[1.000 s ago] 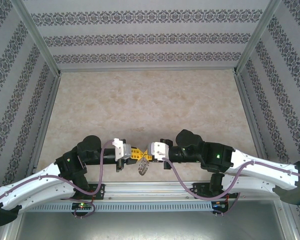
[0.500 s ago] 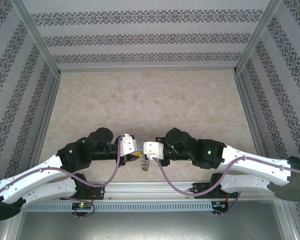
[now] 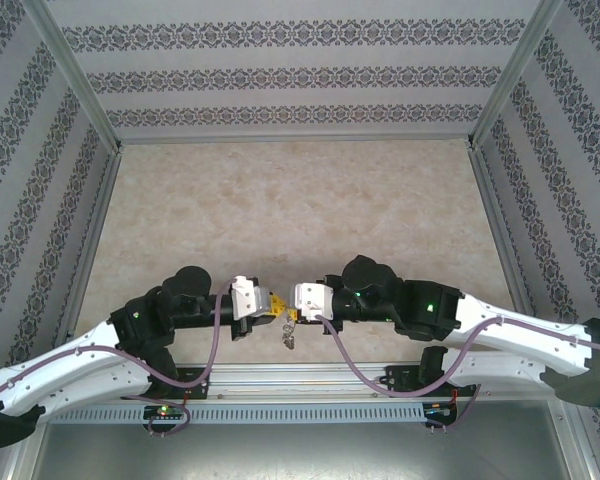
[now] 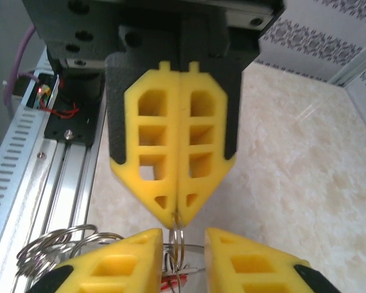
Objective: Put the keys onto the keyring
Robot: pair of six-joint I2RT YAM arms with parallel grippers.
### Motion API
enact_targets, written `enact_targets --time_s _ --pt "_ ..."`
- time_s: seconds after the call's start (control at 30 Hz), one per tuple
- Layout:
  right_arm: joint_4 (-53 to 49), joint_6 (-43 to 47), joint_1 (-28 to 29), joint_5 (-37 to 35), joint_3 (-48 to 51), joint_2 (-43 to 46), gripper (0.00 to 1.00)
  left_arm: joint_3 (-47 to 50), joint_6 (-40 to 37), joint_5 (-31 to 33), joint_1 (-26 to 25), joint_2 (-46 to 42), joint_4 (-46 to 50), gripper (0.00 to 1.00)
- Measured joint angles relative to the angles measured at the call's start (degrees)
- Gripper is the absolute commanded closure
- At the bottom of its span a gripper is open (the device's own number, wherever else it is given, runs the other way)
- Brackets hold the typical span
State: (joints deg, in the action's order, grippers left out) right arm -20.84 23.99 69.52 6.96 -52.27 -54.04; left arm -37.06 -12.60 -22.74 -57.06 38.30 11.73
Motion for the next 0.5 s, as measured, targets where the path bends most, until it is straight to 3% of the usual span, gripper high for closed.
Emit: enact_targets --time_s 0.33,0.5 --pt "4.09 -1.77 -0.44 2.12 2.89 2.84 0.79 1.9 2.62 -3.17 0.0 -4.09 -7.21 1.0" --pt "4.44 -2.1 -0.44 3.17 3.06 2.84 0.97 1.95 2.8 -3.8 0.0 -3.78 -8.5 1.0"
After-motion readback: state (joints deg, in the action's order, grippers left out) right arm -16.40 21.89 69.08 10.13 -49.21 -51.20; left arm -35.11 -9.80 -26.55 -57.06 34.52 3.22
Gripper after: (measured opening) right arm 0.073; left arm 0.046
